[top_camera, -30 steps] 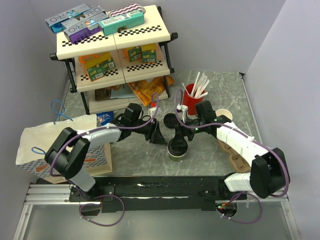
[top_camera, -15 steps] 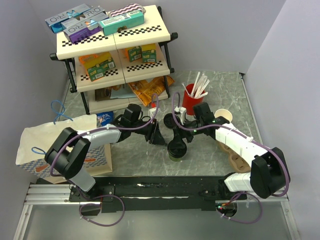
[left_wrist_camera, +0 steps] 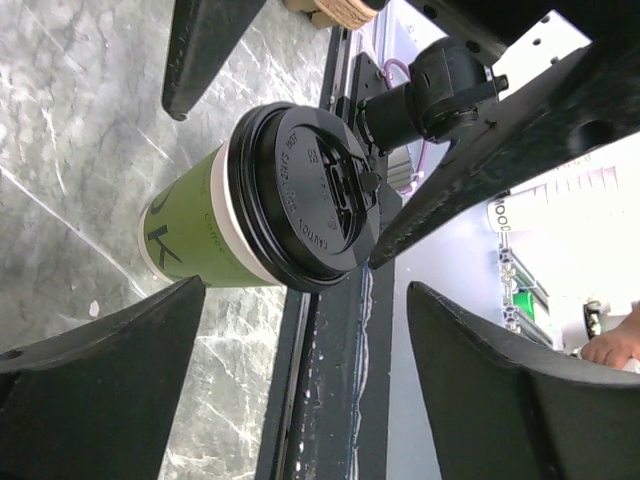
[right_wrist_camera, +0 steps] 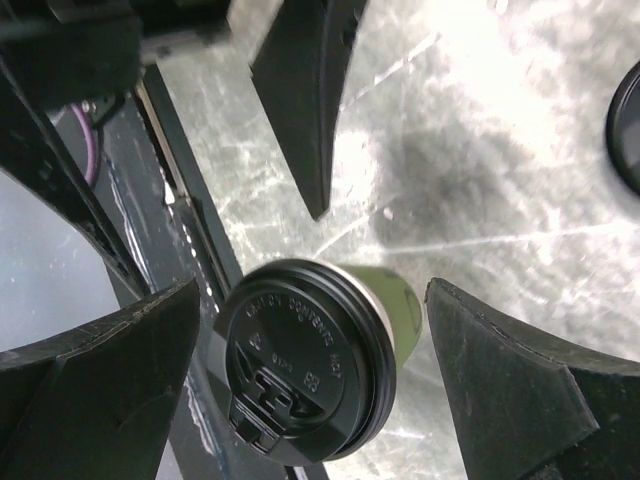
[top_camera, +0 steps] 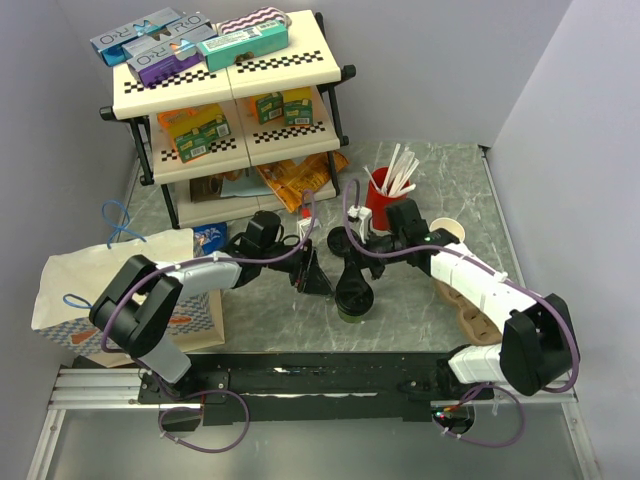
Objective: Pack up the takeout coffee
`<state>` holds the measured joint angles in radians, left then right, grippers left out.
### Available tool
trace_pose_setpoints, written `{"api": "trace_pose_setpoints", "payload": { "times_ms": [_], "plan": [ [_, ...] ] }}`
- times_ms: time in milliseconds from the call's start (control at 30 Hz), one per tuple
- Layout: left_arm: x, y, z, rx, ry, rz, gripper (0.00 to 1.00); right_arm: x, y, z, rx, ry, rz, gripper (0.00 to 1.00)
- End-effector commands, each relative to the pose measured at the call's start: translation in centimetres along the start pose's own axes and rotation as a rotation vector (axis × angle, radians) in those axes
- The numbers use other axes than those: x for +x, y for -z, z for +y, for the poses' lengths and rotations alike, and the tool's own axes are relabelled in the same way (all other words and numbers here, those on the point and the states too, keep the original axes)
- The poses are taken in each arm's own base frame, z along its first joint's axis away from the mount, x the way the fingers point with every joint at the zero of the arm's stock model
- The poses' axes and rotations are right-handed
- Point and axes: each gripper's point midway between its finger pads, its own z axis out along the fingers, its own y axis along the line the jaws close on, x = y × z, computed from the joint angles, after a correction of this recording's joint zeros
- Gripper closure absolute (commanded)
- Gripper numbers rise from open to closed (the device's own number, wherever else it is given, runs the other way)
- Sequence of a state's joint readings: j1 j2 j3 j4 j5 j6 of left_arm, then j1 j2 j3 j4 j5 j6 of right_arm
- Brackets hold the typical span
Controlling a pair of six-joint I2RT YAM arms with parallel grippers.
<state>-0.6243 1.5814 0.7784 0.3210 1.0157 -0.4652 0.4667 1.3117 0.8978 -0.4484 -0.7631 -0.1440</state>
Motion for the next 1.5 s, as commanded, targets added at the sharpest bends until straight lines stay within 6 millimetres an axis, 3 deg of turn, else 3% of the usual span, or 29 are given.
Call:
{"api": "trace_pose_setpoints", "payload": {
  "times_ms": [0, 167, 500, 667, 1033, 1467],
  "plan": [
    [-2.1, 0.0, -1.0, 0.024, -0.052, -0.051, 0.11, -3.2, 0.6, 0.1, -0.009, 0.024, -0.076, 0.00],
    [-2.3, -0.9, -0.2, -0.028, -0.038, -0.024, 0.09, -2.8, 2.3, -1.1, 0.013, -0.068, -0.104, 0.00],
    [-2.4, -1.8, 1.4, -0.078, -0.011, -0.016, 0.12, 1.0, 4.0, -1.1, -0.009, -0.268, -0.100, 0.00],
    [-2.2, -2.1, 1.7, -0.080, 0.004, -0.009, 0.12, 3.0, 3.7, -1.0, -0.039, -0.330, -0.087, 0.00],
    [-1.6, -2.5, 3.2, -0.115, 0.073, 0.002, 0.12, 4.8, 2.7, -1.2, -0.088, -0.378, -0.071, 0.02],
    [-0.4, -2.4, 5.5, -0.162, 0.208, -0.005, 0.16, 5.6, 1.7, -2.7, -0.142, -0.563, -0.056, 0.22]
  ]
}}
